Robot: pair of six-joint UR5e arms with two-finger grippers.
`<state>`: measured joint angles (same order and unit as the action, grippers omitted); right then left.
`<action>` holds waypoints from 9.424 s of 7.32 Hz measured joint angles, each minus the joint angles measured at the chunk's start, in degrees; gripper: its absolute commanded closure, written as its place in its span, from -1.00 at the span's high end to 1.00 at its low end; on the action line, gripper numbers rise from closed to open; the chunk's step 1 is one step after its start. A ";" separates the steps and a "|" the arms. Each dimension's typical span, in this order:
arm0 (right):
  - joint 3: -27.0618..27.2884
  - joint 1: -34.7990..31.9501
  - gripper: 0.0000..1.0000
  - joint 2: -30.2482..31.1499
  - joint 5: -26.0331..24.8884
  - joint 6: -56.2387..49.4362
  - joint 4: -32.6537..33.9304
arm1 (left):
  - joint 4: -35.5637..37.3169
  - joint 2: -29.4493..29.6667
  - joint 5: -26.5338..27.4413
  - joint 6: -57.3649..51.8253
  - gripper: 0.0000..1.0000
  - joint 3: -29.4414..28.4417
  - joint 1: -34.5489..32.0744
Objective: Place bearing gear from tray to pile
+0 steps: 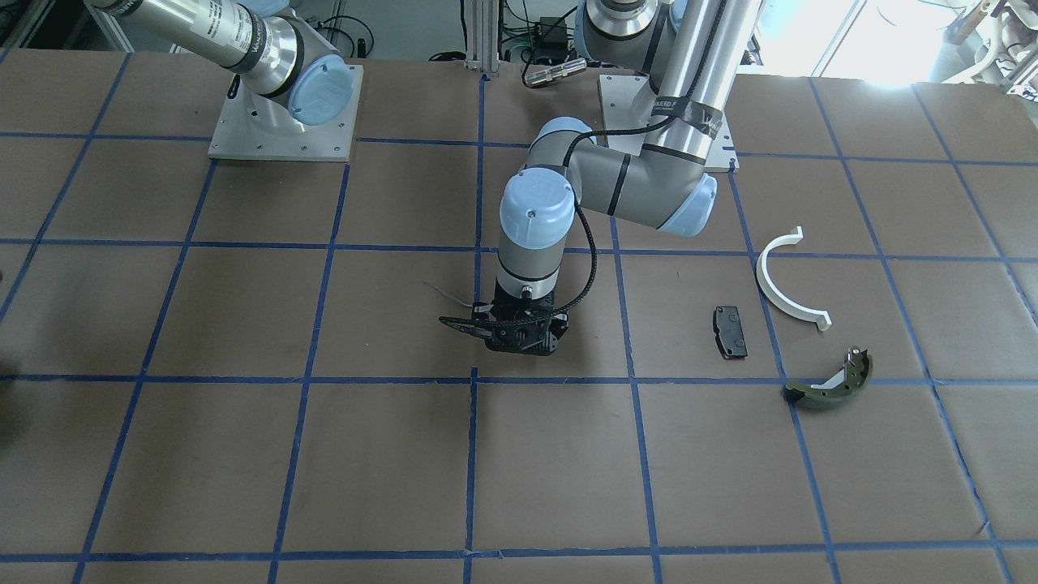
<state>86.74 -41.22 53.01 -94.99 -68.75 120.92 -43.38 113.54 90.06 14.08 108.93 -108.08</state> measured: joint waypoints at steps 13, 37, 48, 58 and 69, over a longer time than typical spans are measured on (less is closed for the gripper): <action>14.08 -24.15 -0.90 23.29 -2.49 35.63 -9.90 | -9.80 -7.72 2.51 -39.28 -1.00 4.82 39.66; 7.79 -50.88 1.00 25.60 1.58 61.33 -15.57 | -14.81 -8.00 0.21 9.43 0.98 -2.65 4.87; -1.72 -49.68 1.00 33.05 3.28 73.59 -32.56 | -2.63 3.72 0.62 12.79 0.54 -2.30 -5.44; 2.77 -51.50 1.00 32.66 3.76 75.23 -27.24 | -3.09 1.62 0.70 11.12 -0.79 -2.51 -4.83; 3.12 -51.50 1.00 32.65 4.03 75.43 -25.03 | -7.55 -11.01 4.98 -40.06 -0.84 10.96 37.38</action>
<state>89.85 -92.72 85.65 -90.96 6.68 95.89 -50.93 102.53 95.04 -25.99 119.89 -70.69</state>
